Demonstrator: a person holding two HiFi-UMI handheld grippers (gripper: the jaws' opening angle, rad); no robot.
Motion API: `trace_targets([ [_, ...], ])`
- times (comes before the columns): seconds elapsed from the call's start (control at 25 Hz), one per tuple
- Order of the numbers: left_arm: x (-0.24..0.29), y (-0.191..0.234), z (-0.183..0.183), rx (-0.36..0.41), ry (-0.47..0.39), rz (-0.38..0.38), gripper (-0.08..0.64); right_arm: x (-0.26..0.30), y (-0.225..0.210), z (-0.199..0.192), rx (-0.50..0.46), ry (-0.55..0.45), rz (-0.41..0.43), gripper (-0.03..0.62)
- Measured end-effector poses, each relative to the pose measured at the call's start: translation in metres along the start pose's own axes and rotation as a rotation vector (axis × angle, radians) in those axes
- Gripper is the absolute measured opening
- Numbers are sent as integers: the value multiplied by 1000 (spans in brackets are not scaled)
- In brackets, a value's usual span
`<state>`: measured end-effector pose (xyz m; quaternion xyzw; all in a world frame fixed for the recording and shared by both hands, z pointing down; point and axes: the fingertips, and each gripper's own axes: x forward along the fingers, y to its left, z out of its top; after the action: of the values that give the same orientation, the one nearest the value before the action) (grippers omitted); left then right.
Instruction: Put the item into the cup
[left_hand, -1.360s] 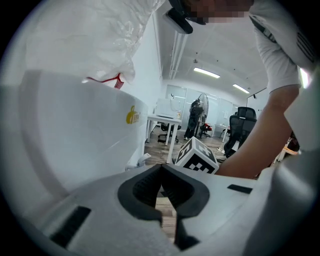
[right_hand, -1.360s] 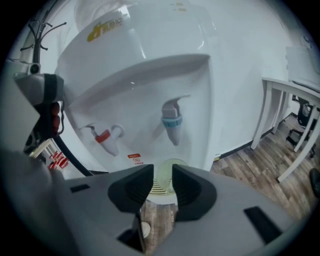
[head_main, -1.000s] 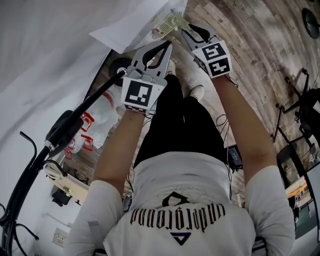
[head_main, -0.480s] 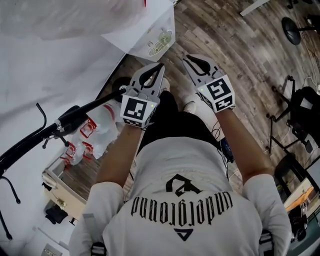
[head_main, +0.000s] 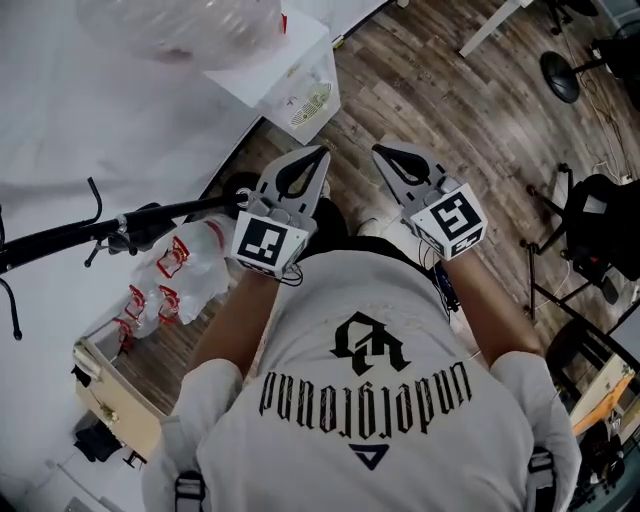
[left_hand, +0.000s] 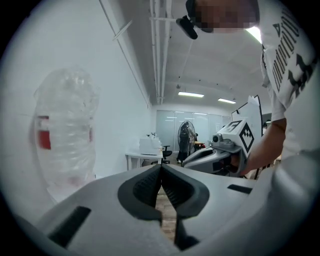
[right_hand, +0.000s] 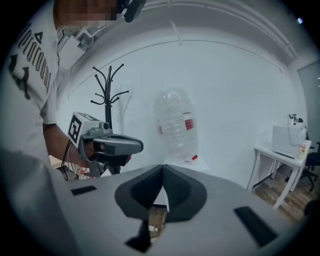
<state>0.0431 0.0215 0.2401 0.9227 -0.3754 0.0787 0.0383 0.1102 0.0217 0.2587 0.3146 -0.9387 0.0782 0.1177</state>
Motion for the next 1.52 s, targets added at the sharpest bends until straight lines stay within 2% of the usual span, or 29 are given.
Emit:
trace_targets([
  [0.12, -12, -17, 31, 8, -67, -2, 8, -26, 14, 16, -39, -33, -5, 6],
  [0.24, -18, -30, 51, 33, -87, -10, 8, -52, 21, 31, -49, -71, -12, 6],
  [0.6, -38, -55, 60, 24, -69, 6, 8, -94, 32, 55, -74, -134, 8, 5],
  [0.92, -63, -57, 69, 13, -66, 23, 8, -93, 56, 65, -82, -141, 57, 5],
  [1.24, -103, -65, 73, 40, -29, -26, 8, -85, 94, 68, -94, -149, 46, 5],
  [1.52, -162, -49, 68, 18, -35, -49, 6, -72, 142, 74, -83, -152, 19, 5],
])
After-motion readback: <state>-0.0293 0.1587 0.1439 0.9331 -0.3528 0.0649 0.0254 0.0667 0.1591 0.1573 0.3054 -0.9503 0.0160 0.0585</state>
